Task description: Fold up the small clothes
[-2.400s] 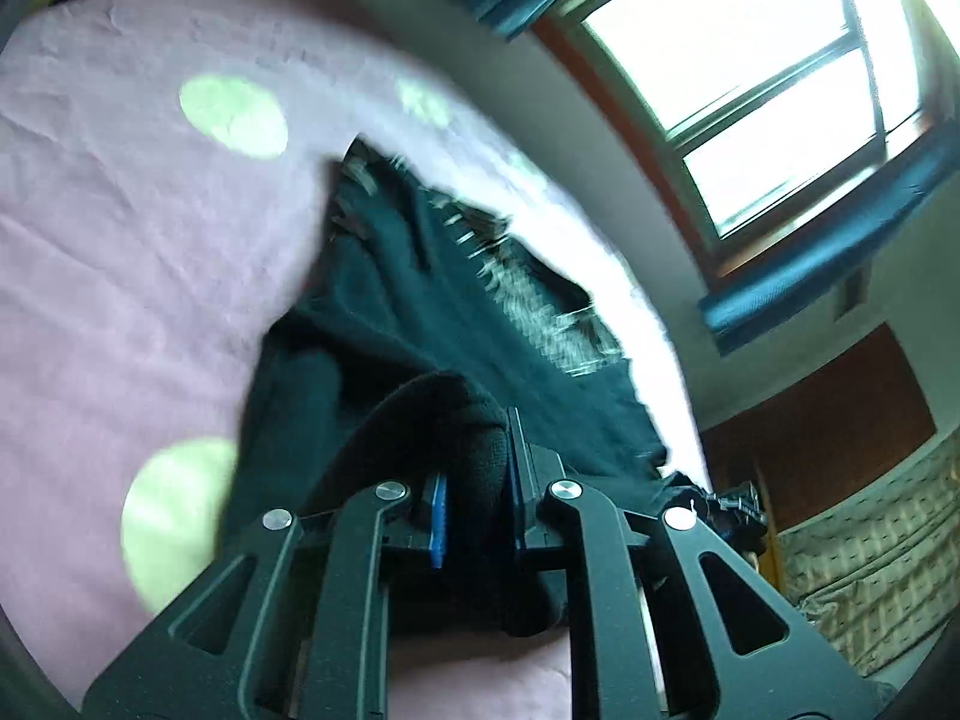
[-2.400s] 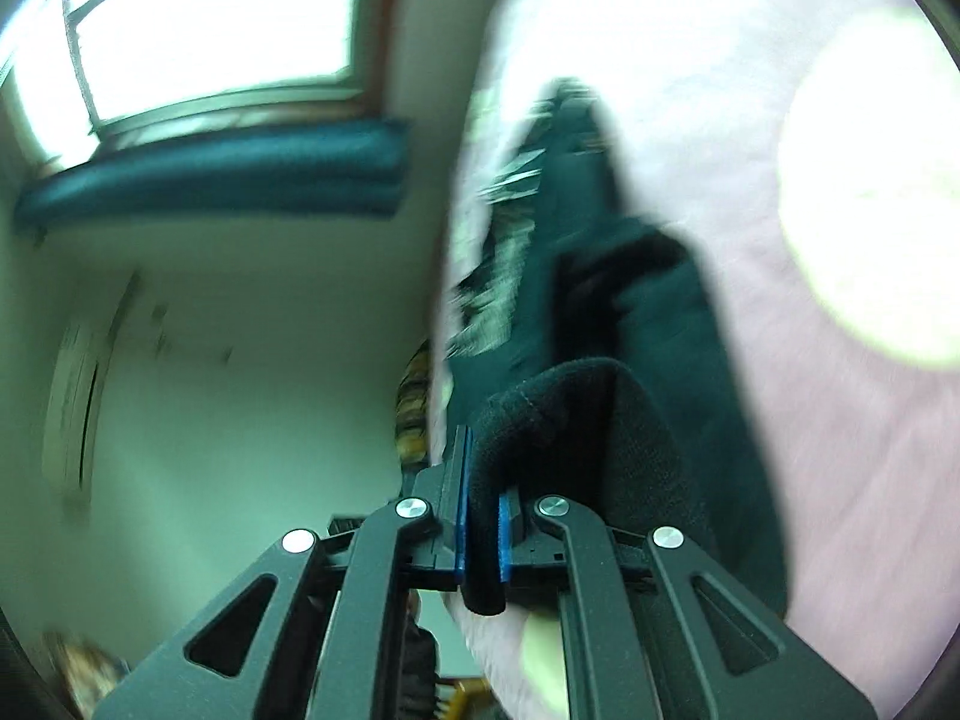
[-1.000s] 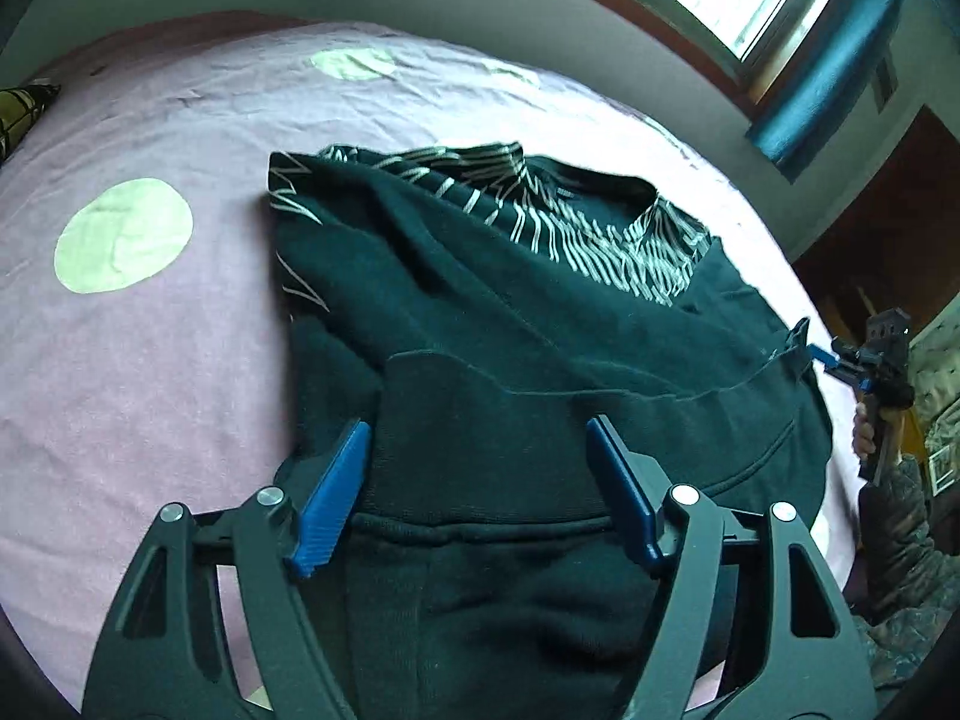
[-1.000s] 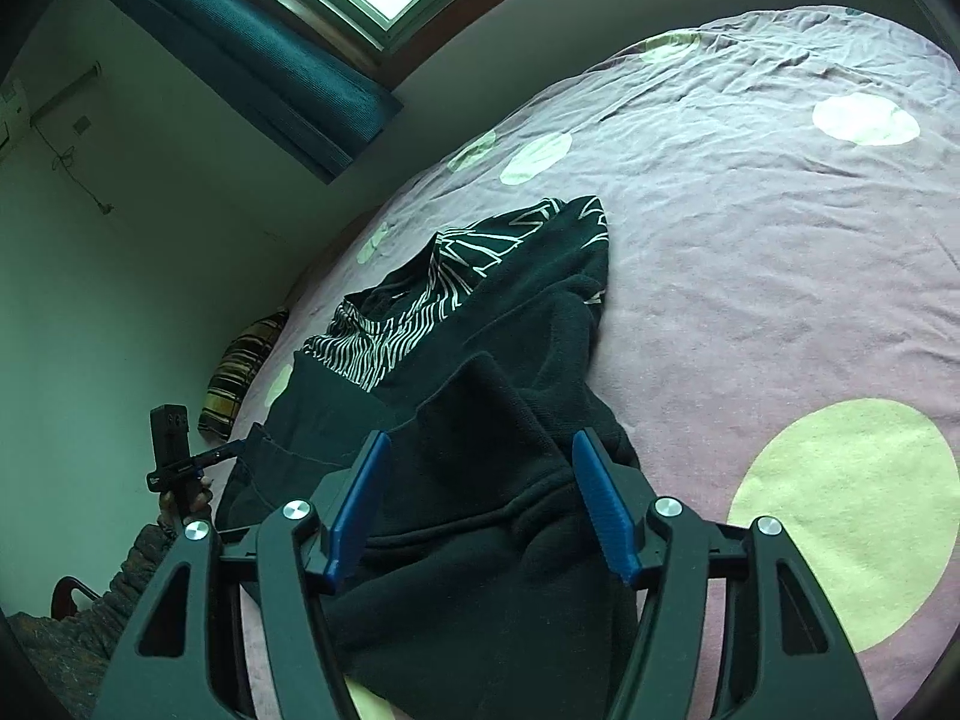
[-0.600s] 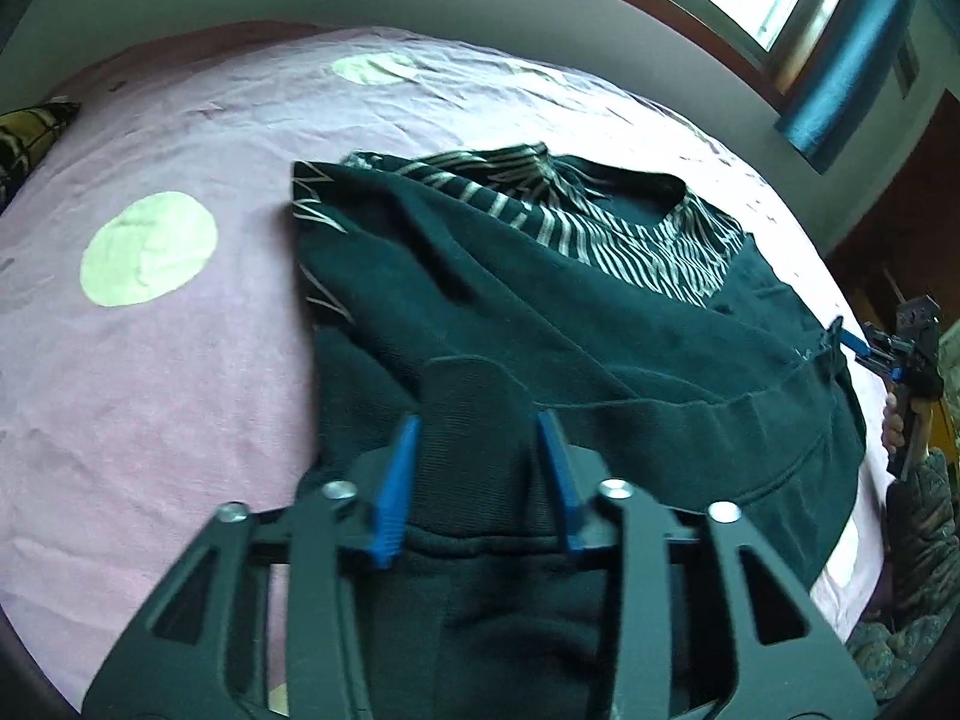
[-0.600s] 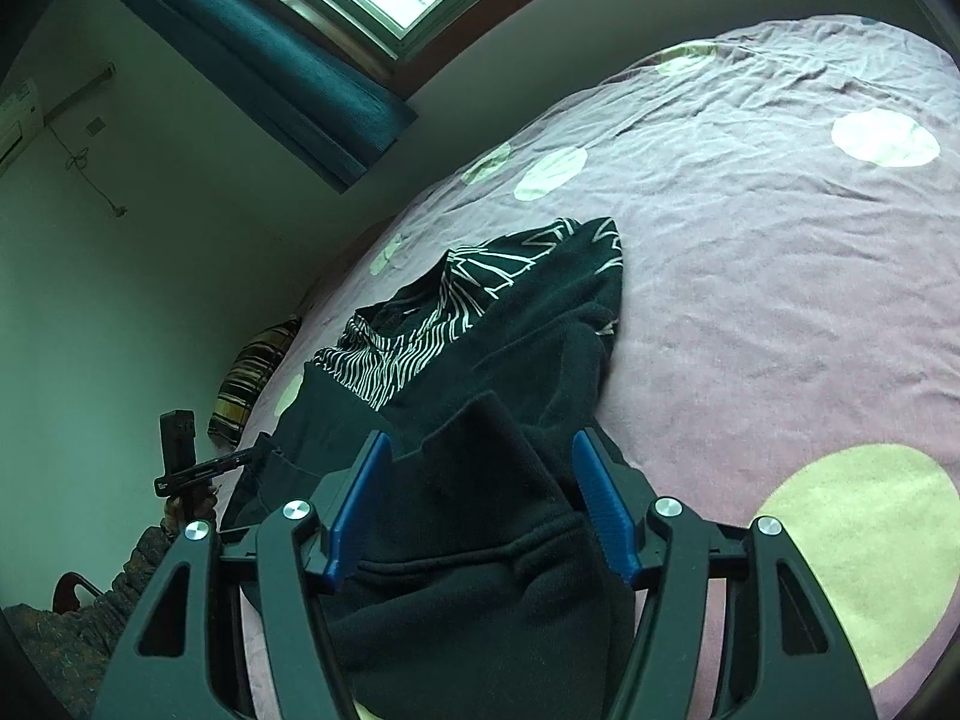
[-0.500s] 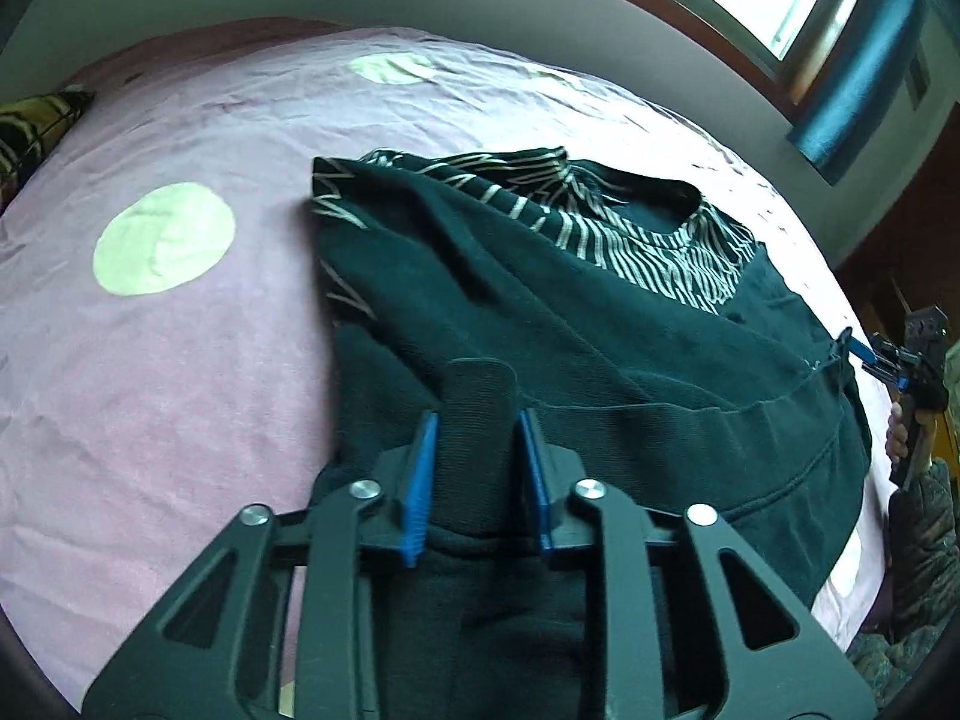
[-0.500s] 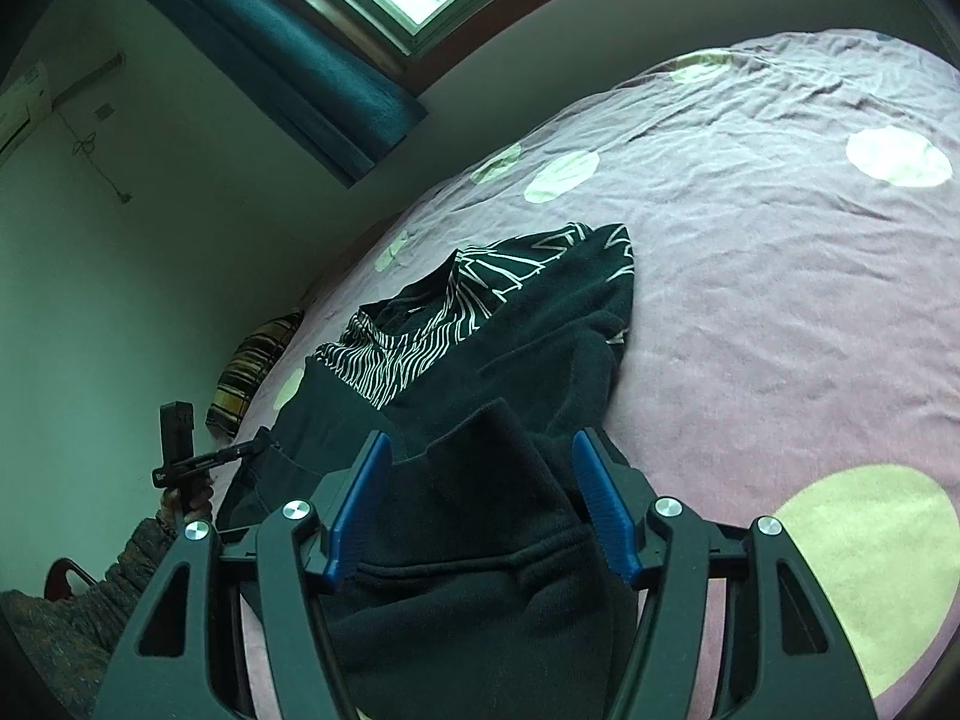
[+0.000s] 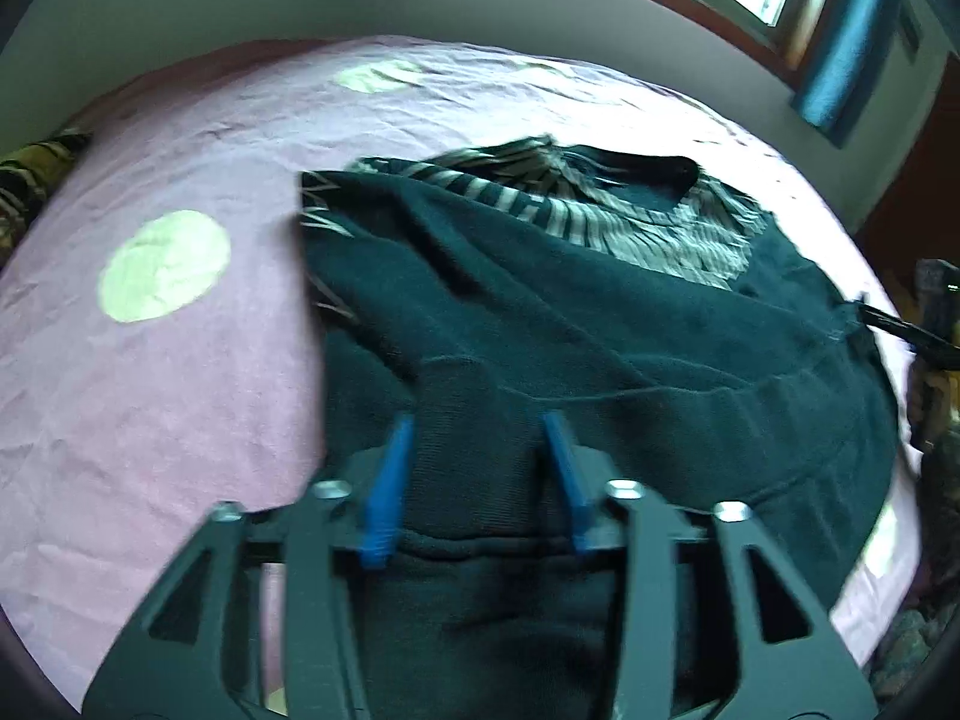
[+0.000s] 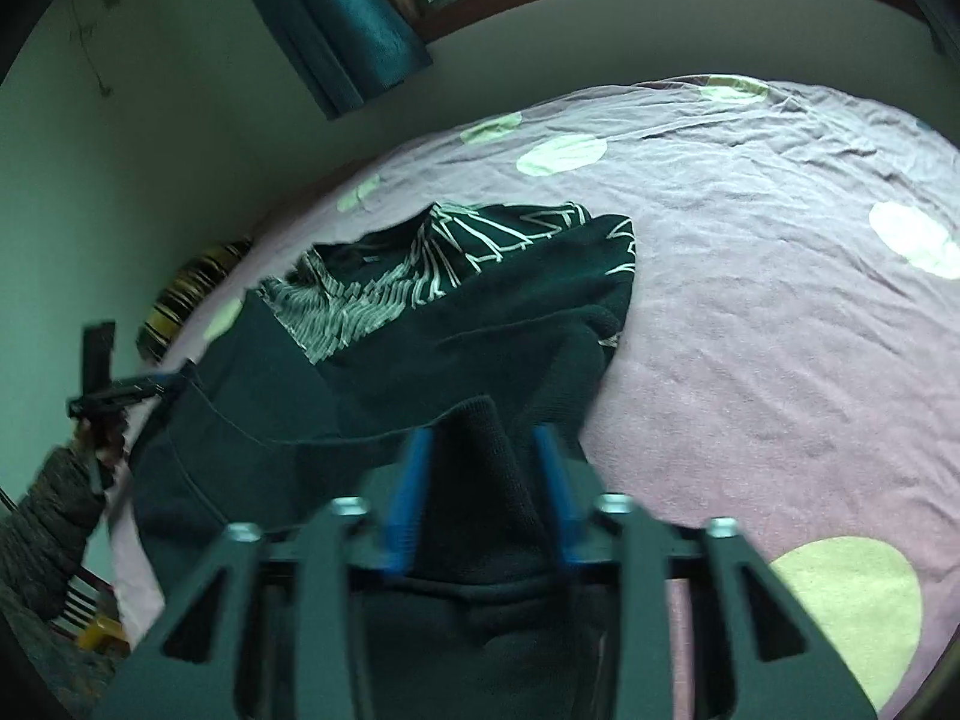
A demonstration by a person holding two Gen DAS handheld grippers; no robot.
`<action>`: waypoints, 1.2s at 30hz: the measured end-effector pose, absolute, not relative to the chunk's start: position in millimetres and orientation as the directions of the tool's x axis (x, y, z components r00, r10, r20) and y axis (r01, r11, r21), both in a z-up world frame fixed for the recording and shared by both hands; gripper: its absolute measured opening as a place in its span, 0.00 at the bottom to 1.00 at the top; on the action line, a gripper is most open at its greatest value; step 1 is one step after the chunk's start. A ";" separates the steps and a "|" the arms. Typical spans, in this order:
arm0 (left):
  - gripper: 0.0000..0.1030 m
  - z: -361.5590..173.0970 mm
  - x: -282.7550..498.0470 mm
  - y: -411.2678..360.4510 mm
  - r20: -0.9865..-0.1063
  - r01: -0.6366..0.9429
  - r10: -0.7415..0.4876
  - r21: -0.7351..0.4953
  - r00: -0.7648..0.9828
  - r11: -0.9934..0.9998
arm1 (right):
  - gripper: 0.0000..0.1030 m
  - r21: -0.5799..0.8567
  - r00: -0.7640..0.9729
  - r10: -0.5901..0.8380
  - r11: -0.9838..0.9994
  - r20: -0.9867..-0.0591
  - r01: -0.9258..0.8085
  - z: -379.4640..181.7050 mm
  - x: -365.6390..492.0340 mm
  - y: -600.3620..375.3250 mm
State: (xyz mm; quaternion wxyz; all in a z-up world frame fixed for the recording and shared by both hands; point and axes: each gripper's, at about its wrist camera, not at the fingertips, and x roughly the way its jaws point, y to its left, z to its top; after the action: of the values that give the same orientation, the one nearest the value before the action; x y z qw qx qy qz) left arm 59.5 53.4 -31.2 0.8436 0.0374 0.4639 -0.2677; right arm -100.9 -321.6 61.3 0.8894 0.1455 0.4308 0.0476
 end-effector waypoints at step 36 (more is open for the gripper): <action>0.07 20.5 240.0 20.8 -0.686 0.189 -0.195 -0.085 0.701 0.978 | 0.07 0.358 0.750 0.081 0.908 -0.656 0.216 103.2 59.6 -385.4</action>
State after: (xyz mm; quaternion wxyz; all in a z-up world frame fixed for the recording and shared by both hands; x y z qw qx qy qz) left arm 240.0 20.8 20.5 0.9223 -0.0039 0.3723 -0.1039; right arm 59.6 -385.4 103.2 0.9114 0.2109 0.3514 -0.0370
